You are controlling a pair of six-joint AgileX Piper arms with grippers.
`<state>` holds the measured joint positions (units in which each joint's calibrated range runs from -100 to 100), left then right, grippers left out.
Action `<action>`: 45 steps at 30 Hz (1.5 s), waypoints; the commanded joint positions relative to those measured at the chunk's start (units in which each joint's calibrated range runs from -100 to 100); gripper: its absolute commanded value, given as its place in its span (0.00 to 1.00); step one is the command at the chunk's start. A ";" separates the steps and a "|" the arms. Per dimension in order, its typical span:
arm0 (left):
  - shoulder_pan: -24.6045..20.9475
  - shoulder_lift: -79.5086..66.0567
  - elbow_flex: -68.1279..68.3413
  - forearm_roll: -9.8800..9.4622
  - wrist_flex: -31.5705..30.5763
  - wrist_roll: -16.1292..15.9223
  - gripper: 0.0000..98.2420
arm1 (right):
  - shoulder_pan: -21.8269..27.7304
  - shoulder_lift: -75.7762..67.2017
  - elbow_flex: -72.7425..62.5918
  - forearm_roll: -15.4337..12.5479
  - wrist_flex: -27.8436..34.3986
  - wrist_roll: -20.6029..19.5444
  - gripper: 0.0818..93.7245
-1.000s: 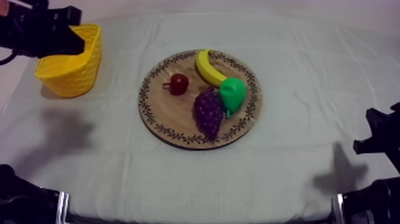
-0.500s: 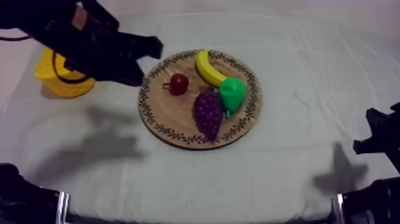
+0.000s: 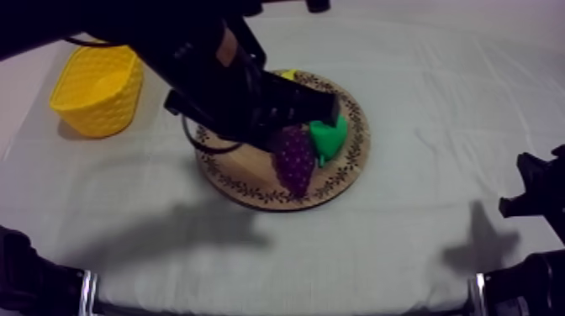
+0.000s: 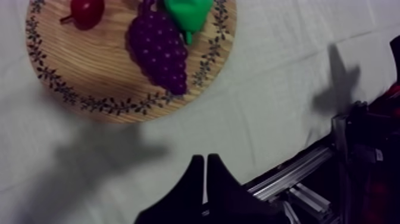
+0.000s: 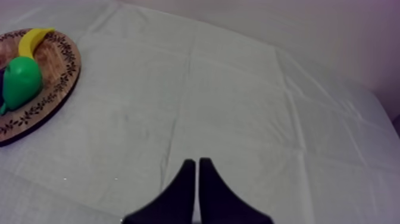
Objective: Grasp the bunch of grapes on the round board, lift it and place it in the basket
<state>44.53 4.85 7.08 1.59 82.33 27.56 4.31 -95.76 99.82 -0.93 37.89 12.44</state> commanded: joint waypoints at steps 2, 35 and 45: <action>0.43 2.43 -2.13 0.00 0.36 0.05 0.00 | -0.02 0.00 -0.04 -0.02 0.02 -0.01 0.00; -2.06 10.95 -7.96 1.01 0.52 -2.15 0.67 | -0.02 0.00 -0.04 -0.02 0.02 -0.01 0.00; -2.90 12.78 -9.27 1.76 -0.67 -3.77 0.83 | -0.02 0.00 -0.04 -0.02 0.02 -0.01 0.00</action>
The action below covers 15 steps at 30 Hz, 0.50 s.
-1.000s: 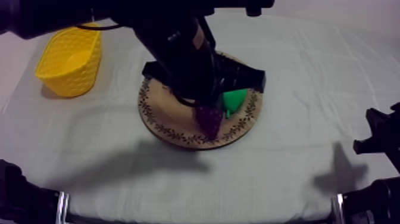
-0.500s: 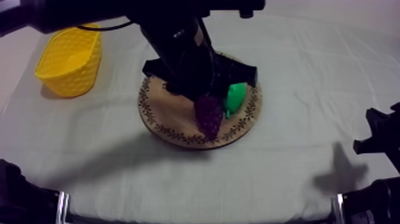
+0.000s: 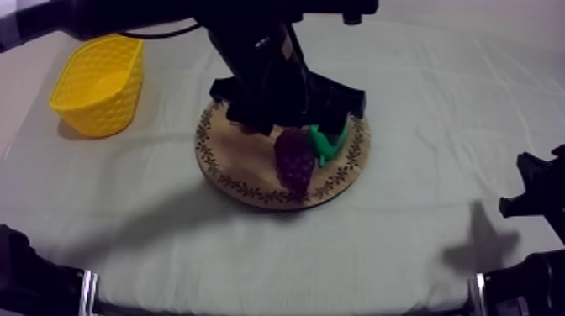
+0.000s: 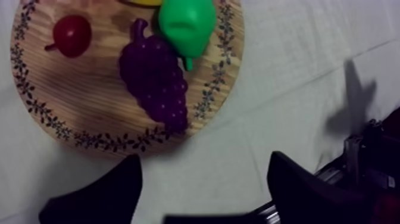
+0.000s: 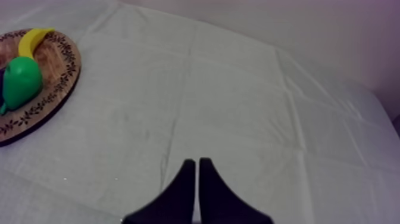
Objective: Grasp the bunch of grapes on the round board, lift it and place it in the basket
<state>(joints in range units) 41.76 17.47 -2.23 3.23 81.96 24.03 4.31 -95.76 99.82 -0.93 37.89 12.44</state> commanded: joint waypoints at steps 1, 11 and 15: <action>-0.27 0.44 0.13 0.25 -0.58 -0.41 0.84 | -0.02 0.00 -0.04 -0.02 0.02 -0.01 0.00; -1.82 5.99 0.39 1.44 -2.27 -0.95 0.84 | -0.02 0.00 -0.04 -0.02 0.02 -0.01 0.00; -2.21 9.11 -0.86 1.68 -2.52 -0.88 0.84 | -0.02 0.00 -0.04 -0.02 0.02 -0.01 0.00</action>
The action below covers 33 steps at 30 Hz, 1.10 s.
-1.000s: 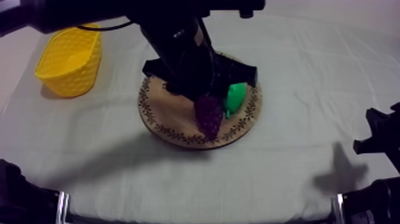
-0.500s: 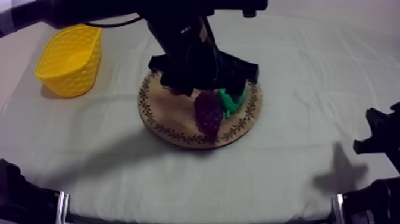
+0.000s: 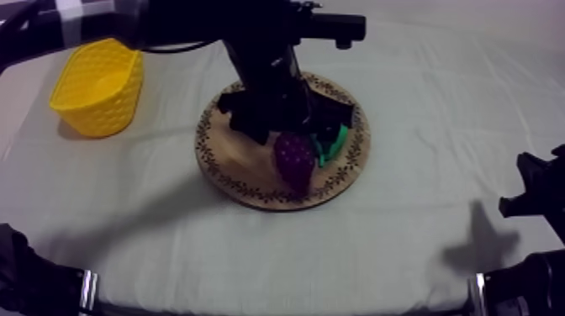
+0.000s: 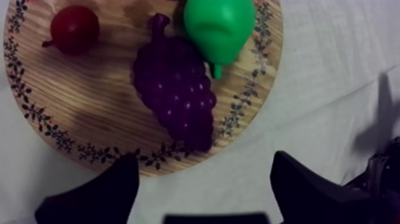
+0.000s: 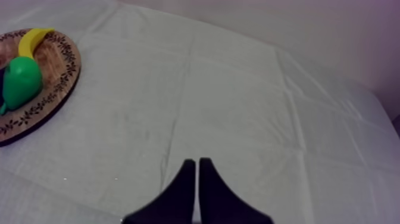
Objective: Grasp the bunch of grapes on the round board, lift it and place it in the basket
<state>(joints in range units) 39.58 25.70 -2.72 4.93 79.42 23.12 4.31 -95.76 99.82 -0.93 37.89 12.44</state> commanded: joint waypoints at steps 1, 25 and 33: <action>-0.12 1.69 -0.84 0.06 -0.01 0.03 0.84 | -0.02 0.00 -0.04 -0.02 0.02 -0.01 0.00; -1.68 16.57 -10.15 1.78 1.94 1.49 0.86 | -0.02 0.00 -0.04 -0.02 0.02 -0.01 0.00; -1.99 19.67 -14.02 1.87 4.87 2.43 0.83 | -0.02 0.00 -0.04 -0.02 0.02 -0.01 0.00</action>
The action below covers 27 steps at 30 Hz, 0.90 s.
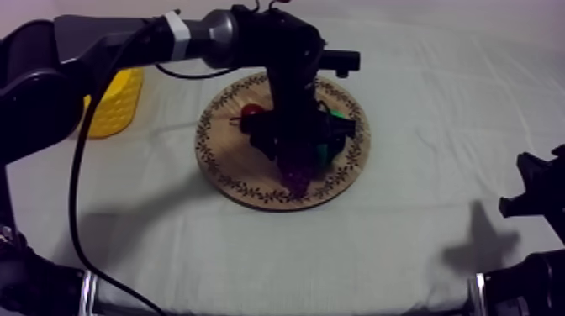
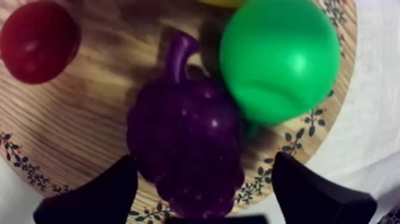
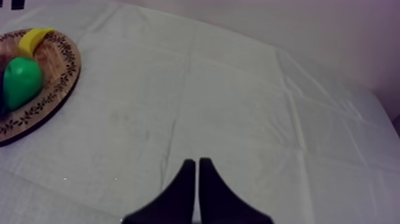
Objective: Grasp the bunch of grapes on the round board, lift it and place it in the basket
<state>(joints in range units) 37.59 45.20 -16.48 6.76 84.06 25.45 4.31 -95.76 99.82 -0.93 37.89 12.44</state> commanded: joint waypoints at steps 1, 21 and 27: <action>-0.01 0.48 -0.50 0.06 0.40 0.22 0.83 | -0.02 0.00 -0.04 -0.02 0.02 -0.01 0.00; 0.52 1.92 -0.46 -0.24 1.78 1.78 0.47 | -0.02 0.00 -0.04 -0.02 0.02 -0.01 0.00; 0.67 0.73 0.60 -0.75 1.70 1.57 0.46 | -0.02 0.00 -0.04 -0.02 0.02 -0.01 0.00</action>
<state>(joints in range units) 38.22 46.41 -16.02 6.11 85.81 27.11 4.31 -95.76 99.82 -0.93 37.89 12.41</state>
